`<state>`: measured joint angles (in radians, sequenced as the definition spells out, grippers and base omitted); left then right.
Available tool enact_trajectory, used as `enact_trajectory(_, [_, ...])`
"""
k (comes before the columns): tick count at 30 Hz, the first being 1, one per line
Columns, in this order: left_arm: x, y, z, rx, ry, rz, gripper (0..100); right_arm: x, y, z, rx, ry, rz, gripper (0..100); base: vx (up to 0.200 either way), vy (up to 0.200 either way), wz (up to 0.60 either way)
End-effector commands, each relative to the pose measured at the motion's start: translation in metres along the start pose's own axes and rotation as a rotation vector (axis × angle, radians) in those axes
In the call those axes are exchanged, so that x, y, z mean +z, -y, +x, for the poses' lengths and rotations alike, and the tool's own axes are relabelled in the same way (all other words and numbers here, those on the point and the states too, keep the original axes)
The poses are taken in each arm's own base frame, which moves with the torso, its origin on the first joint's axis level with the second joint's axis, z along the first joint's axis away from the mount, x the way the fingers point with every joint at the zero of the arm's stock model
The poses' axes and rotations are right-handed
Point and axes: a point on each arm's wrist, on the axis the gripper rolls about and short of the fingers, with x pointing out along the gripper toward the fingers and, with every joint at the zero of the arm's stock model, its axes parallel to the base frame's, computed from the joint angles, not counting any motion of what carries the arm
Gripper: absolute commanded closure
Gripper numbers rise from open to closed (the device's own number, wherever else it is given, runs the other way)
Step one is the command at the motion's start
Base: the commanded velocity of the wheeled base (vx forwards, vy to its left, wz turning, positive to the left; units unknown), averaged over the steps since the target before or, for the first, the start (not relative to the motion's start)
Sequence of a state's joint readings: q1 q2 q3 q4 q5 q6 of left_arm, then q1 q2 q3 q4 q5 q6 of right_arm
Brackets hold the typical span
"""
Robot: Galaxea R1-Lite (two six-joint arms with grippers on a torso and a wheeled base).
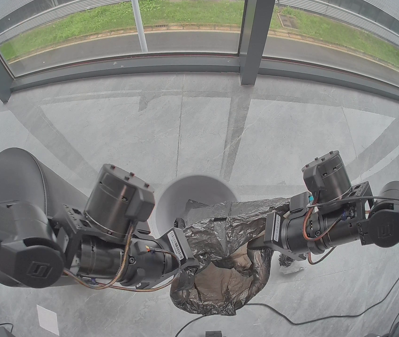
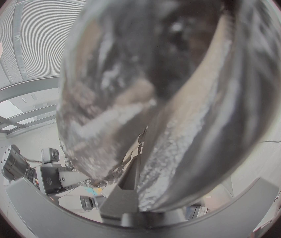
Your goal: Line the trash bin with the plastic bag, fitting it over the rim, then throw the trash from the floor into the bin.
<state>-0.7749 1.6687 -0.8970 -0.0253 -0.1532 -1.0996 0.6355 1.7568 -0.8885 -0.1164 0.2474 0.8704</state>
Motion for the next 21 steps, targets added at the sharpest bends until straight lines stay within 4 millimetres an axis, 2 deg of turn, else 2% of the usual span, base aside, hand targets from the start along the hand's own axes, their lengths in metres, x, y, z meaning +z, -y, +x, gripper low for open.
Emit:
enact_trajectory(1, [0.015,-0.009,0.039,0.050,-0.002,0.003,100,0.027,0.024,0.027,-0.034,0.050,0.013,100,0.000,0.000,0.00])
enact_trajectory(4, [0.027,-0.007,0.045,0.023,0.035,0.020,100,0.037,0.029,0.031,-0.031,0.081,-0.008,100,0.000,0.000,0.00])
enact_trajectory(7, [0.032,-0.004,0.051,0.021,0.047,0.024,100,0.040,0.029,0.031,-0.027,0.090,-0.022,100,0.000,0.000,0.00])
enact_trajectory(13, [0.039,-0.011,0.062,0.050,0.052,0.033,100,0.039,0.032,0.031,-0.026,0.073,-0.079,100,0.000,0.000,0.00])
enact_trajectory(15, [0.047,-0.017,0.066,0.058,0.068,0.059,100,0.040,0.035,0.029,-0.001,0.064,-0.086,100,0.000,0.000,0.00])
enact_trajectory(21, [0.063,-0.016,0.075,0.022,0.120,0.120,100,0.047,0.042,0.034,0.015,0.109,-0.171,100,0.000,0.000,0.00])
